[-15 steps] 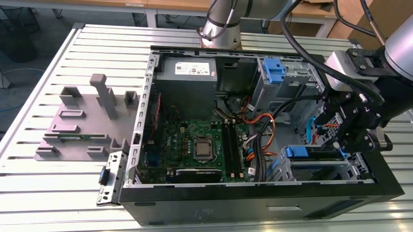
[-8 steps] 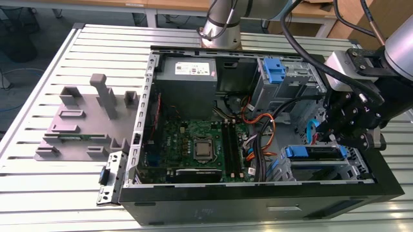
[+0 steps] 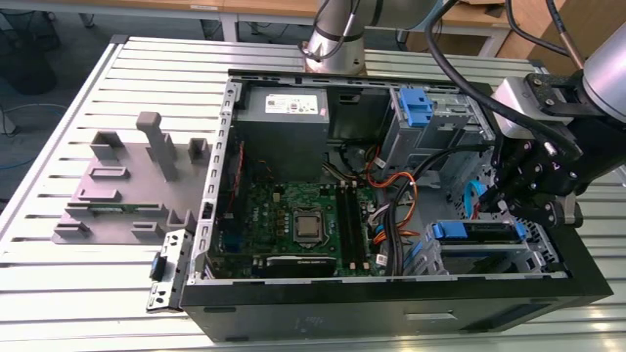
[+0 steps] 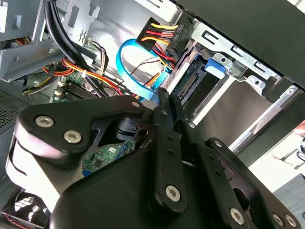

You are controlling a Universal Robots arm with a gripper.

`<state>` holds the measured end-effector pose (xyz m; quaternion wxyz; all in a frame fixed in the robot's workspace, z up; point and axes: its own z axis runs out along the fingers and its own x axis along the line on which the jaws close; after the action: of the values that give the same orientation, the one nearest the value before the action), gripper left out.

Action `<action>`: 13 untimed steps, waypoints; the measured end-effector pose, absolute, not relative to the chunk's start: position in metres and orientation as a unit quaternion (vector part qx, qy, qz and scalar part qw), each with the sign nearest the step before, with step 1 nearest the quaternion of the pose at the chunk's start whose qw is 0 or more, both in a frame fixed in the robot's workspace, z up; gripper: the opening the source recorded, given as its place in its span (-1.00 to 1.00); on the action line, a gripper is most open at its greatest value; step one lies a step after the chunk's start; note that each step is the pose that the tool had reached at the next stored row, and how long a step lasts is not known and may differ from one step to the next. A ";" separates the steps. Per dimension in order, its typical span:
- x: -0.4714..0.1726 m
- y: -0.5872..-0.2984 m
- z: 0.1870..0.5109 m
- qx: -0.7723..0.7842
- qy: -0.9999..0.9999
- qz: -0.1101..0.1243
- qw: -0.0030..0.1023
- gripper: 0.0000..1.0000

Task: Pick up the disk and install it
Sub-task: 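Insert the first disk wire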

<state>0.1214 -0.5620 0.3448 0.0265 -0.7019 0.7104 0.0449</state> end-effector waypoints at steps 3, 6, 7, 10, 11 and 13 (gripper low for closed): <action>0.121 -0.561 0.345 -0.702 0.711 0.039 0.021 -0.68; 0.121 -0.561 0.345 -0.702 0.711 0.032 0.013 -0.68; 0.121 -0.561 0.345 -0.702 0.711 0.031 0.013 -0.68; 0.121 -0.561 0.345 -0.702 0.711 0.025 0.006 -0.68; 0.121 -0.561 0.345 -0.702 0.711 0.023 0.005 -0.68; 0.121 -0.561 0.345 -0.702 0.711 0.023 0.005 -0.68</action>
<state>0.1214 -0.5607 0.3448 0.0048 -0.7024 0.7114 0.0228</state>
